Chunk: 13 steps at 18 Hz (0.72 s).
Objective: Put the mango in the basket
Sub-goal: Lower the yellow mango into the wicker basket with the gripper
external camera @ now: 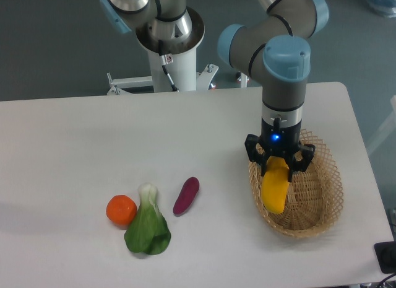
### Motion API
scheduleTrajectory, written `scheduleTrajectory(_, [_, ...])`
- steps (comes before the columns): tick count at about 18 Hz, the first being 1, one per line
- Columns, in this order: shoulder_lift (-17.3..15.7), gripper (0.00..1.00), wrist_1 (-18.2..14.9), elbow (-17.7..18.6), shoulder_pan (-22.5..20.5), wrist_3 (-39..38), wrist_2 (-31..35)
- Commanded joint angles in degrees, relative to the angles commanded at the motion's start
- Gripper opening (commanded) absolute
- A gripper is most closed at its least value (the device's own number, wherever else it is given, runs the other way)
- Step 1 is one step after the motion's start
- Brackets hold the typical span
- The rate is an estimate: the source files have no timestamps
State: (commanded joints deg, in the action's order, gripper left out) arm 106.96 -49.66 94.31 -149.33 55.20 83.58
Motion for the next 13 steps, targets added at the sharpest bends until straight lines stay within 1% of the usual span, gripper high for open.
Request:
scheduleTrajectory(3, [0.0,0.61,0.09,-0.09,0.0,0.09,0.0])
scheduleTrajectory(6, [0.0,0.61,0.09,0.88,-0.7,0.7,0.09])
scheduleTrajectory(9, [0.0,0.61,0.09,1.23,-1.41,5.09,0.17])
scheduleTrajectory(11, [0.09,0.61,0.96,2.8,-2.54,7.98,0.44])
scheduleTrajectory(13, [0.7,0.61,1.06,3.25,-3.51,11.23,0.44])
